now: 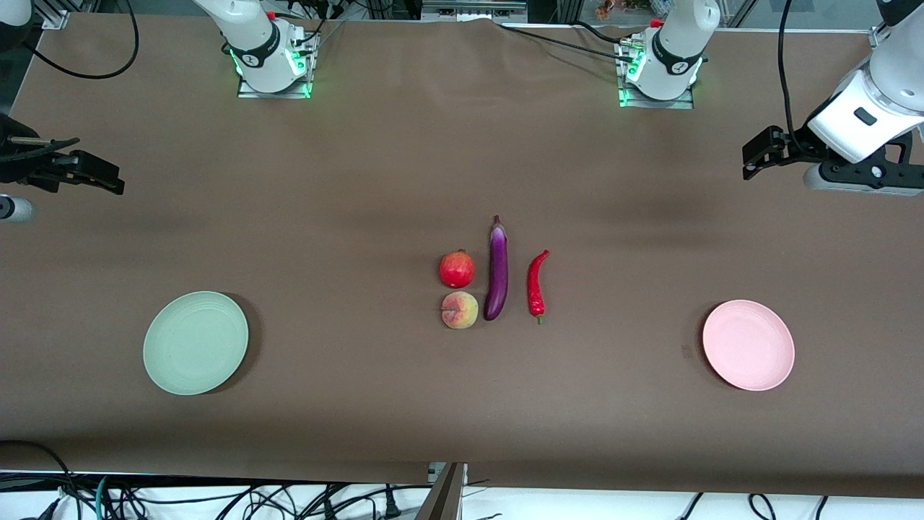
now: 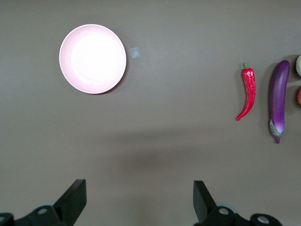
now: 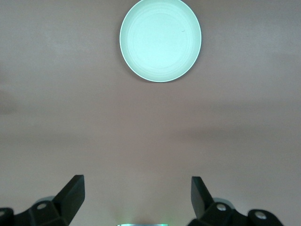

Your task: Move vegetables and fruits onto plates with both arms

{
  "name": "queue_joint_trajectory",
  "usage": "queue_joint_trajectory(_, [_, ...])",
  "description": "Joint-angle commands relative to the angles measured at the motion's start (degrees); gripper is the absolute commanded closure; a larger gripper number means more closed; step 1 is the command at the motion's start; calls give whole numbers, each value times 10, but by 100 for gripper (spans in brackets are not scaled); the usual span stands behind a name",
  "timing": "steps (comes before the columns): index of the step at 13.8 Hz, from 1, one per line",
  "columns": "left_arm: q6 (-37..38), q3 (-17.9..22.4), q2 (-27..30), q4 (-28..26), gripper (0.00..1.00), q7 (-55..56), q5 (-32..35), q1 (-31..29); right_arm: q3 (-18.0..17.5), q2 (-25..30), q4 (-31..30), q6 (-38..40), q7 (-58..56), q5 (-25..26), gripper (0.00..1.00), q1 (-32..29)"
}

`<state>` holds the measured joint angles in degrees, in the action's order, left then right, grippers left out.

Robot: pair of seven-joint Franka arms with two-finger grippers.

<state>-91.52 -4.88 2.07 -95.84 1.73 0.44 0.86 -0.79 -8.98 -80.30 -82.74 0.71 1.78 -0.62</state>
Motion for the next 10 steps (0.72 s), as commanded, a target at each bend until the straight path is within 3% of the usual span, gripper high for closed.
queue_joint_trajectory(1, [14, 0, 2, 9, 0, -9, 3, 1, -3, 7, -6, 4, -8, 7, 0, -3])
queue_joint_trajectory(10, [15, -1, 2, 9, 0, -6, 3, 5, -3, 7, -6, 1, -10, 7, 0, -3])
